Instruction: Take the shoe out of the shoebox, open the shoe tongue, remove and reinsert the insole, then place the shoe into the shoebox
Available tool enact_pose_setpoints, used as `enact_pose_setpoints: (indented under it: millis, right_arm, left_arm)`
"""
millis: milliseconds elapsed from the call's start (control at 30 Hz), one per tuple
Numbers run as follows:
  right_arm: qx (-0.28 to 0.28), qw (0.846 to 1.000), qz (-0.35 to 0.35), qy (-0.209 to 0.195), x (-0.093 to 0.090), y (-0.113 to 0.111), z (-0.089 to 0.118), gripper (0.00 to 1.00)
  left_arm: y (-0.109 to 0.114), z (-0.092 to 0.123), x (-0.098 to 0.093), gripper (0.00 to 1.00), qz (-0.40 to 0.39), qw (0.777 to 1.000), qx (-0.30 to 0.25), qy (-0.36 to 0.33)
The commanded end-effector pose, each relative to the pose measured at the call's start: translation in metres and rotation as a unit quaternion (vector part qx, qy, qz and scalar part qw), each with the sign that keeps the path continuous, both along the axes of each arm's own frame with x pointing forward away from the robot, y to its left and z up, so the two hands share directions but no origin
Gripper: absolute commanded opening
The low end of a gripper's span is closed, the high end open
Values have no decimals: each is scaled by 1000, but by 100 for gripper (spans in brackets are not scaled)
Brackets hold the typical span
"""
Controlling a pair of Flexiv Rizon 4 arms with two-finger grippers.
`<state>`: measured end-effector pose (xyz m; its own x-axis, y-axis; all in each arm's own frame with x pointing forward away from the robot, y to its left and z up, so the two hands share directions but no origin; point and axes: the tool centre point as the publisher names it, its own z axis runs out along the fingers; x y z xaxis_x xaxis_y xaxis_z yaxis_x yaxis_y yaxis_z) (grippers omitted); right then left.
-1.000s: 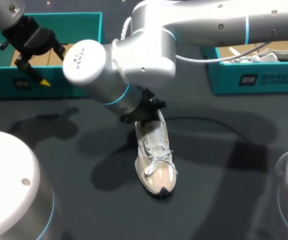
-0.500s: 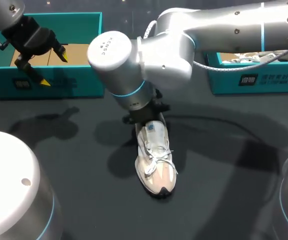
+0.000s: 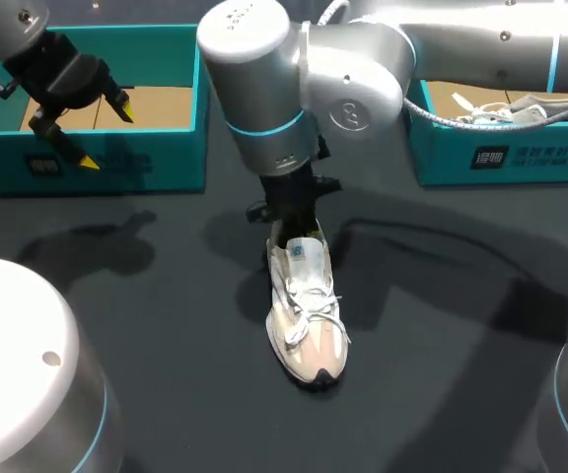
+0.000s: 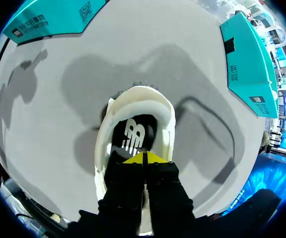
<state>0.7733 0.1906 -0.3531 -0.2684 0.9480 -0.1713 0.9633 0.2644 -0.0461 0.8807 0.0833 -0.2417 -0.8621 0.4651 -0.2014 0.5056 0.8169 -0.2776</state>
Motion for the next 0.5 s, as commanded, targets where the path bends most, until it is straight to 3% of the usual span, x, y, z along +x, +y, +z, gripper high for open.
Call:
enact_pose_setpoints:
  millis: [33,233,500]
  right_arm:
    - [45,999,5,15,1,-7,-2,14]
    - [61,998,10,26,-7,-3,-2,15]
    - [61,997,12,48,-18,4,-1,43]
  left_arm:
    - [0,0,0,100,0,1000,1,0]
    - [0,0,0,100,0,1000,1,0]
    - [0,0,0,100,0,1000,1,0]
